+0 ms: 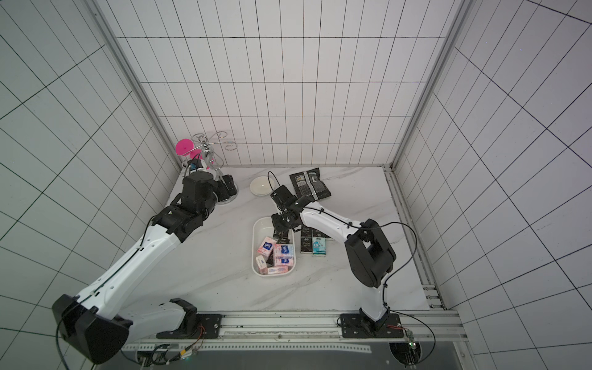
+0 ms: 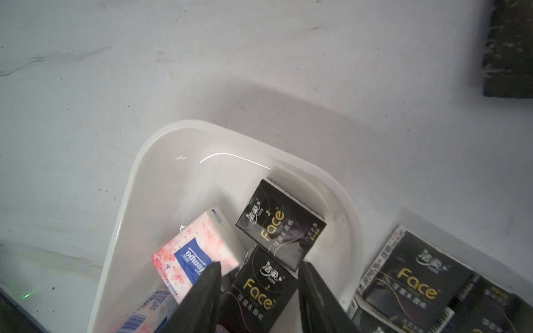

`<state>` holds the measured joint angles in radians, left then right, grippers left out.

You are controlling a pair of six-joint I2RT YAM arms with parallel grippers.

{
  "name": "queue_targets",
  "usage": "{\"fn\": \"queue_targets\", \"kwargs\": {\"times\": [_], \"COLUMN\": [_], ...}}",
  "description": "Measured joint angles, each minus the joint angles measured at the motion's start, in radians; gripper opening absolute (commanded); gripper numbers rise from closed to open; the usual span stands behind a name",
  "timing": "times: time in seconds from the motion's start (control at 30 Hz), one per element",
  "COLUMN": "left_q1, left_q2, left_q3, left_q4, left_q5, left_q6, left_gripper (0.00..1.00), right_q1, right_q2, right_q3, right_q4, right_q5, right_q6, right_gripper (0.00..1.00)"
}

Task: Take the pocket tissues out of the storage box
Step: Pick up the pocket tissues from the storage box.

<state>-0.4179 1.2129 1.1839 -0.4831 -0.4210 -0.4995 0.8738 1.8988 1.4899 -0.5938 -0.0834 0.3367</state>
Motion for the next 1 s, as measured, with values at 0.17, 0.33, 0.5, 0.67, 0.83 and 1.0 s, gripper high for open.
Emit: {"fn": "queue_targets", "kwargs": {"times": [0.17, 0.33, 0.5, 0.67, 0.83, 1.0], "left_q1": [0.0, 0.0, 0.0, 0.0, 0.0, 0.0], "left_q2": [-0.003, -0.017, -0.023, -0.034, -0.046, -0.047], "left_q3": [0.0, -0.001, -0.001, -0.004, -0.004, -0.005], "left_q4": [0.0, 0.0, 0.0, 0.0, 0.0, 0.0], "left_q5": [0.003, 0.011, 0.023, 0.027, 0.028, 0.029], "left_q6": [0.0, -0.001, -0.001, -0.001, -0.001, -0.001], "left_gripper": [0.99, 0.99, 0.99, 0.99, 0.99, 0.99], "right_q1": [0.019, 0.023, 0.025, 0.025, 0.025, 0.032], "right_q2": [0.069, 0.085, 0.096, 0.142, 0.178, 0.183], "right_q3": [0.043, 0.043, 0.043, 0.048, 0.084, 0.093], "right_q4": [-0.035, -0.066, -0.07, -0.071, -0.068, -0.027], "right_q5": [0.043, 0.07, 0.082, 0.081, 0.065, 0.017], "right_q6": [0.041, 0.091, 0.13, 0.153, 0.175, 0.177], "right_gripper": [0.47, 0.52, 0.53, 0.58, 0.99, 1.0]}}
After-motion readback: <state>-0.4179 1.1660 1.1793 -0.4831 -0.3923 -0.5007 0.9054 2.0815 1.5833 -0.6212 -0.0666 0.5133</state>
